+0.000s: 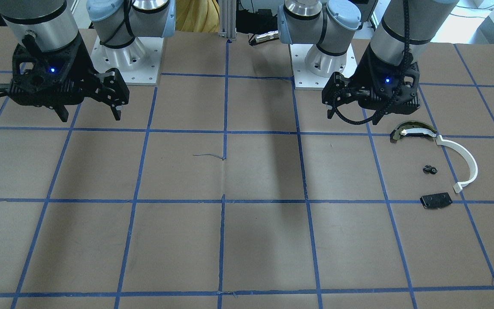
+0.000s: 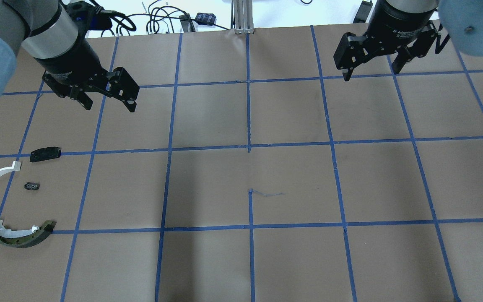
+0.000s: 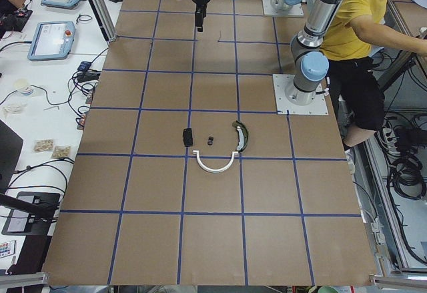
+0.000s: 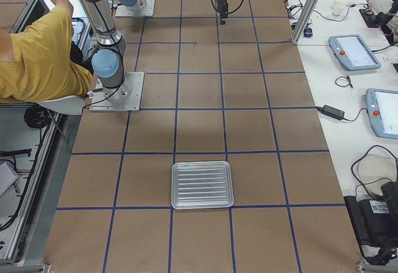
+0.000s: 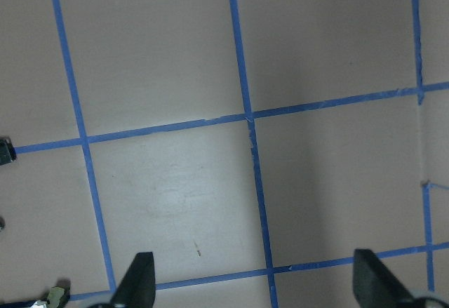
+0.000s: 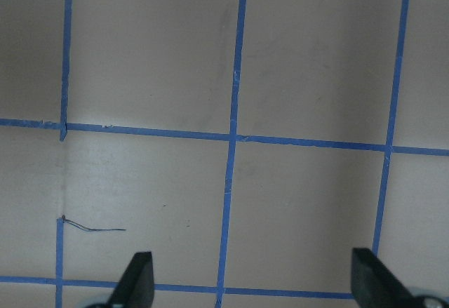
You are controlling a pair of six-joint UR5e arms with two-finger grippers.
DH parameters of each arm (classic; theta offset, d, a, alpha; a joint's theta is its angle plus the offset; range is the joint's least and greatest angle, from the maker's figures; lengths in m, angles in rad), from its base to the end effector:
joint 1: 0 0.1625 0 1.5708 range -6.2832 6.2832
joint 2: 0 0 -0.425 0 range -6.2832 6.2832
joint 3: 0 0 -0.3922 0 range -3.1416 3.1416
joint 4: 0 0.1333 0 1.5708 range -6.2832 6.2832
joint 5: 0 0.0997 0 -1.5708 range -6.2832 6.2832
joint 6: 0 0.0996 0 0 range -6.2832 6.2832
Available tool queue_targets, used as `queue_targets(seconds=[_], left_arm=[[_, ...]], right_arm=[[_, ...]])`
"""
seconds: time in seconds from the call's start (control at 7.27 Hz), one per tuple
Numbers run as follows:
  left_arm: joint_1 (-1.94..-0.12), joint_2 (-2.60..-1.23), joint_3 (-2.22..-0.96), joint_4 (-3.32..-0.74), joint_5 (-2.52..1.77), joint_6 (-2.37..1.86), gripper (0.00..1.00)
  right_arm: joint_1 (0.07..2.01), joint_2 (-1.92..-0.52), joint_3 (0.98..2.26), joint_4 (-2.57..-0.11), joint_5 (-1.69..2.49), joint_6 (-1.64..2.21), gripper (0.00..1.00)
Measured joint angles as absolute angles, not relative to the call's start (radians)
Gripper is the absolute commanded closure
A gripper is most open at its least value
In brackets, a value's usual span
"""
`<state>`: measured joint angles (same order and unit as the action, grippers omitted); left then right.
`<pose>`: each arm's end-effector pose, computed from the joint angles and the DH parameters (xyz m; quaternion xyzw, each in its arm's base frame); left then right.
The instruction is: Place bearing gear from tray to pile
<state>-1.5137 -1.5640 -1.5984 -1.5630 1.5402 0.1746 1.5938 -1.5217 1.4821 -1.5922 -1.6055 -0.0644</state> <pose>-0.1083 -0.4946 0.4785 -0.0586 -0.9981 -0.0047 0.0159 0.1417 -0.5152 0.5092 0.0431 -0.9985 0.0301 0.0180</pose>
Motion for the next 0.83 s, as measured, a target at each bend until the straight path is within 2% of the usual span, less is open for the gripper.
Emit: queue_targets(seconds=[0.83], left_arm=[[-1.485, -1.532, -1.624, -1.568, 1.62, 0.089, 0.0]], right_arm=[[1.594, -1.522, 1.482, -1.592, -1.607, -0.064, 0.0]])
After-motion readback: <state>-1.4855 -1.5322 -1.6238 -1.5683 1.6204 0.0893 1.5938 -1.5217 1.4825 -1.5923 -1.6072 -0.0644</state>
